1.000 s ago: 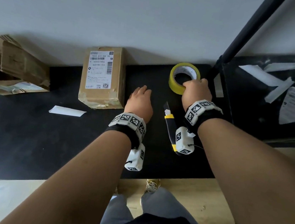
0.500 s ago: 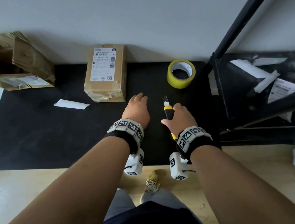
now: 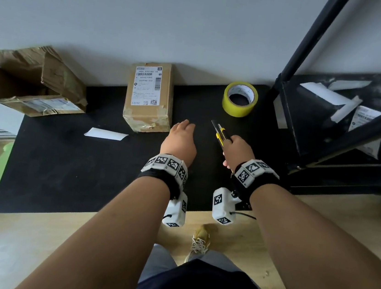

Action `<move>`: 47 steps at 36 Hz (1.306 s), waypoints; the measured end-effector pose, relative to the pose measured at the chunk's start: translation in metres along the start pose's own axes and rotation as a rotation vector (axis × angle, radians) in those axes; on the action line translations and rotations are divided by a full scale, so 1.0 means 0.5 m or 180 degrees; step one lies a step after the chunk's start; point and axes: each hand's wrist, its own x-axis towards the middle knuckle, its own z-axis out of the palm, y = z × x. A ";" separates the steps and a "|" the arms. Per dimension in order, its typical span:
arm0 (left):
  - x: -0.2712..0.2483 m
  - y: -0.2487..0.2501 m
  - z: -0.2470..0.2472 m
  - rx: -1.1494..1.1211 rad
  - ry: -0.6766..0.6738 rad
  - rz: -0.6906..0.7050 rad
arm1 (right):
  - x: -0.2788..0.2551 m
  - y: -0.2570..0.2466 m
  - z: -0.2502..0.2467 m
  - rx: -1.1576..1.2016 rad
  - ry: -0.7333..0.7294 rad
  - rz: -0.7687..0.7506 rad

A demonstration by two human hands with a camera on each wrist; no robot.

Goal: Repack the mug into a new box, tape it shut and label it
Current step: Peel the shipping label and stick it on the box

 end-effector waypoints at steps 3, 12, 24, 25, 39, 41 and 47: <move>0.001 0.005 -0.016 -0.0001 0.0105 0.0067 | -0.008 -0.018 -0.011 0.0121 0.0022 -0.0078; 0.008 0.011 -0.062 0.0055 0.0533 0.0199 | -0.006 -0.052 -0.032 0.0001 0.0123 -0.0081; 0.040 -0.021 -0.089 0.0205 0.0822 0.0146 | 0.036 -0.079 -0.015 -0.0285 0.0244 -0.0191; 0.043 -0.024 -0.092 0.0210 0.0883 0.0150 | 0.041 -0.082 -0.012 -0.0269 0.0242 -0.0211; 0.126 -0.100 -0.116 0.0183 0.0921 -0.0104 | 0.145 -0.151 0.047 -0.0881 -0.0014 -0.0447; 0.134 -0.110 -0.119 0.0126 0.0943 -0.0114 | 0.159 -0.162 0.055 -0.1008 -0.0089 -0.0519; 0.133 -0.133 -0.104 0.0127 0.1291 0.0206 | 0.195 -0.180 0.078 -0.1423 0.0086 -0.0617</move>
